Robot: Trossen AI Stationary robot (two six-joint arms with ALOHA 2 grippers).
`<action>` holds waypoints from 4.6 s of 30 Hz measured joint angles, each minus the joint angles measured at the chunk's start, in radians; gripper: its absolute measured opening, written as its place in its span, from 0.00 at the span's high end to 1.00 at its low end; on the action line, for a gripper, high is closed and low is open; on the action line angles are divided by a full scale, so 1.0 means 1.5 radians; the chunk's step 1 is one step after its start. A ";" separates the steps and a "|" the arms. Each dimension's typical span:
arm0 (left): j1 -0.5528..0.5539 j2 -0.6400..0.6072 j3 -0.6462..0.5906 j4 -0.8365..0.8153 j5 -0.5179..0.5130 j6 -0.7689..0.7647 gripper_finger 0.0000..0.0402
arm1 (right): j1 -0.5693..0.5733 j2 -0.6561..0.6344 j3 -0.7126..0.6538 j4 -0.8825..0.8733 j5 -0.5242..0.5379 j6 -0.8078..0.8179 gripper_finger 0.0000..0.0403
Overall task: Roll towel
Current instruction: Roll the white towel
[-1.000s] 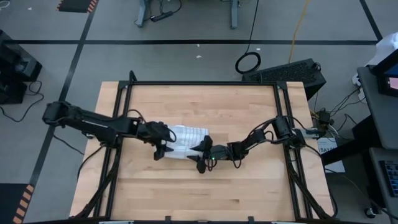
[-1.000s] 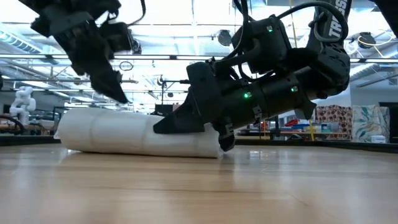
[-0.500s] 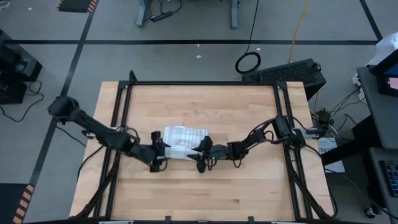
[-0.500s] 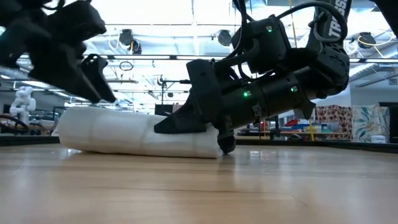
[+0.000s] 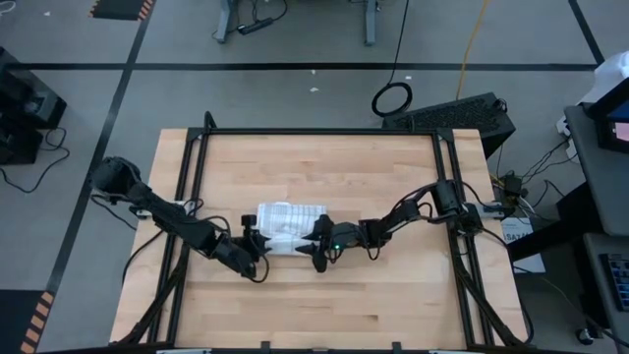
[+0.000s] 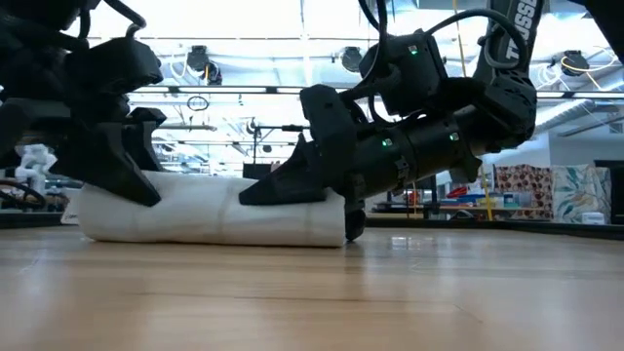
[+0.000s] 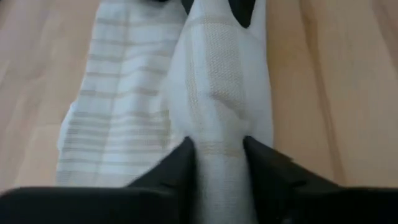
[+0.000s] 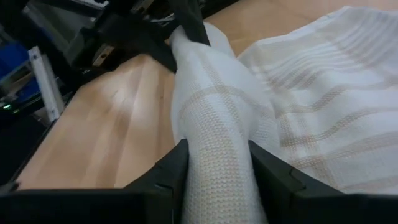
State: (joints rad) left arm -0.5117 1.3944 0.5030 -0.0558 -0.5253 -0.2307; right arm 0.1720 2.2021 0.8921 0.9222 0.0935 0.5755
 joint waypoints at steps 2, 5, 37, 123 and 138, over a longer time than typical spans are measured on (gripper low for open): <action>0.000 0.000 0.000 0.002 0.013 -0.013 0.79 | -0.006 -0.002 0.000 0.000 -0.029 -0.008 0.70; 0.003 -0.002 0.000 0.006 0.037 -0.054 0.90 | -0.013 -0.011 0.000 -0.011 -0.065 -0.034 0.70; 0.180 -0.002 -0.002 0.012 0.360 -0.221 0.87 | 0.106 -0.067 -0.086 0.176 0.118 -0.414 0.44; 0.003 0.014 -0.024 -0.005 0.025 -0.156 0.61 | -0.058 -0.140 -0.070 -0.027 -0.116 -0.224 0.50; 0.115 -0.065 -0.025 -0.006 0.306 -0.121 0.69 | 0.126 -0.167 -0.069 -0.076 0.199 -0.475 0.26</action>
State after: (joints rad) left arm -0.3393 1.2964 0.4652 -0.0651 -0.0670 -0.4125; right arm 0.3606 1.9519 0.7891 0.8088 0.3917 -0.1365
